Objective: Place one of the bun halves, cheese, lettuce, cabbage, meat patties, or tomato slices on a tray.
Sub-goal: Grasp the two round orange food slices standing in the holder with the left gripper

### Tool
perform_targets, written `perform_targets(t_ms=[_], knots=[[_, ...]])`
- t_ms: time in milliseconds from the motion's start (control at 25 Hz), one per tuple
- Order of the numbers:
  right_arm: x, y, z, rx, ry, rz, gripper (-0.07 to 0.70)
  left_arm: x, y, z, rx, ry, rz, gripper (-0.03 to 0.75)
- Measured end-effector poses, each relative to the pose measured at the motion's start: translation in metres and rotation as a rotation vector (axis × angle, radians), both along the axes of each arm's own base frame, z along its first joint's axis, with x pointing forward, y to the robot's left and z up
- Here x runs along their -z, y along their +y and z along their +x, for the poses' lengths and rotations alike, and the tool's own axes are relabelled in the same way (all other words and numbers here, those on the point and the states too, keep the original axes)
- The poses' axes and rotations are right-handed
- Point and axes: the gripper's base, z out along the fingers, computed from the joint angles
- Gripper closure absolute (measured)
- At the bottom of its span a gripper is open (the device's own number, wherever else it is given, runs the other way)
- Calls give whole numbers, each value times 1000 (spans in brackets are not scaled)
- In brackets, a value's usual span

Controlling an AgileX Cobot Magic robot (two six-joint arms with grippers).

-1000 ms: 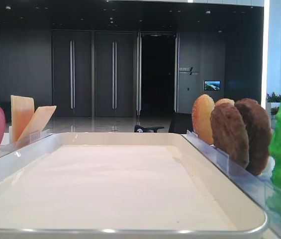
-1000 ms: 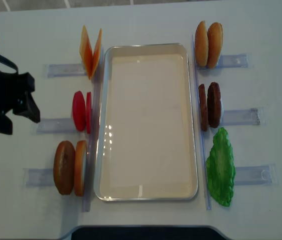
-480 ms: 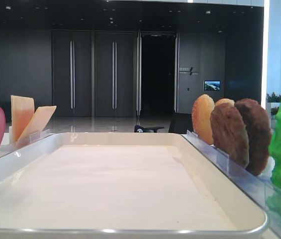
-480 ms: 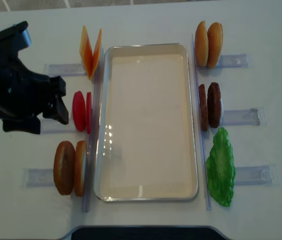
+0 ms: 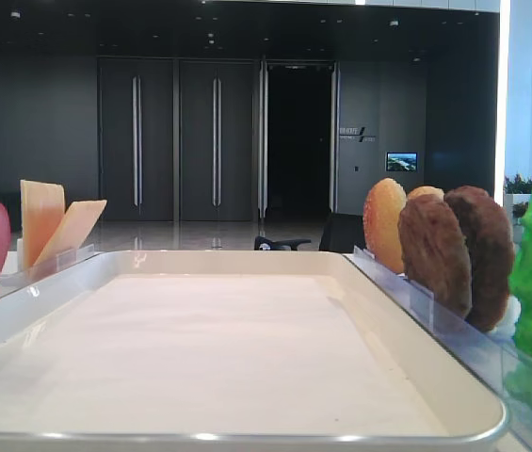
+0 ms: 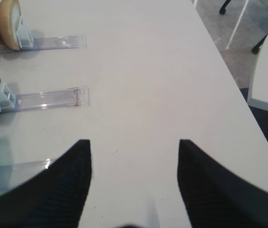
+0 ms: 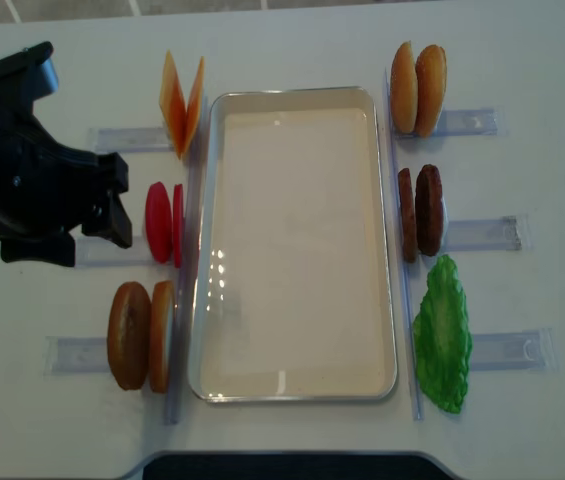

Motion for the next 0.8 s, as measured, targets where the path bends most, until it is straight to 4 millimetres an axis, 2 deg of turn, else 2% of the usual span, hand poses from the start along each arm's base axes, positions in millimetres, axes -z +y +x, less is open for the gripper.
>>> perform_targets(t_ms=[800], knots=[[0,0,0,0,0,0,216,0,0,0,0,-1,2,181]])
